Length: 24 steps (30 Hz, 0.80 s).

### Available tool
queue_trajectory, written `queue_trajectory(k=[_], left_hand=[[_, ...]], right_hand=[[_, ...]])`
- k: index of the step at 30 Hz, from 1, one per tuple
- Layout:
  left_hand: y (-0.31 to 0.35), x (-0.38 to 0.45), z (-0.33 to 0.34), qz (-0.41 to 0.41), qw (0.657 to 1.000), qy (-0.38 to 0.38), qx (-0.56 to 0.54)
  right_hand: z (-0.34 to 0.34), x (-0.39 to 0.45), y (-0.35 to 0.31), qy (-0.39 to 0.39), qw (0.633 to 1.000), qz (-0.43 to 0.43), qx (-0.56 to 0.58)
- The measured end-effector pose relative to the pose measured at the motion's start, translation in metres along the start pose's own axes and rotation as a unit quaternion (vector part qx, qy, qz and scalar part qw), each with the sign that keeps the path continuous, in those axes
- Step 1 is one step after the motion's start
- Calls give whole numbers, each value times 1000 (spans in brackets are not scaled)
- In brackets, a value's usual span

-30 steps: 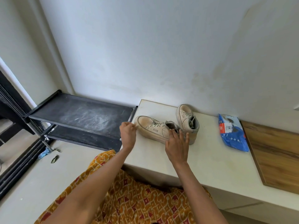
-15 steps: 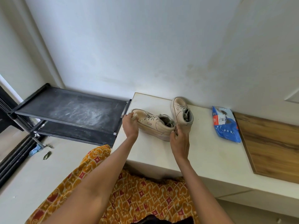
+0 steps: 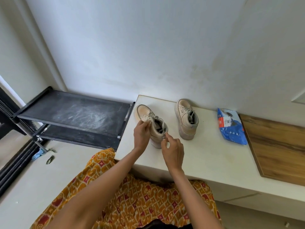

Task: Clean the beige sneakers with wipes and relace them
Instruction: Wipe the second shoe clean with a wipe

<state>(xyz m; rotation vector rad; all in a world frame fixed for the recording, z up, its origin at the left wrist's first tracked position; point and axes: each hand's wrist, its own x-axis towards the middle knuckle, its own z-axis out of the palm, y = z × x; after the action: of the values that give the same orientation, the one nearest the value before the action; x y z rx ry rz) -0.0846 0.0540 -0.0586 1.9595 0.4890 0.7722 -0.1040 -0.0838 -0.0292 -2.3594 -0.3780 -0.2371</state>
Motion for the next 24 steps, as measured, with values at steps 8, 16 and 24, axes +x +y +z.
queue_trajectory(k=[8, 16, 24], left_hand=[[-14, 47, -31, -157, 982, 109, -3], [2, 28, -3, -66, 994, -59, 62], [-32, -10, -36, 53, 995, -79, 42]], right_hand=[[1, 16, 4, -35, 999, 18, 32], [15, 5, -8, -32, 998, 47, 32], [13, 5, -8, -30, 999, 44, 4]])
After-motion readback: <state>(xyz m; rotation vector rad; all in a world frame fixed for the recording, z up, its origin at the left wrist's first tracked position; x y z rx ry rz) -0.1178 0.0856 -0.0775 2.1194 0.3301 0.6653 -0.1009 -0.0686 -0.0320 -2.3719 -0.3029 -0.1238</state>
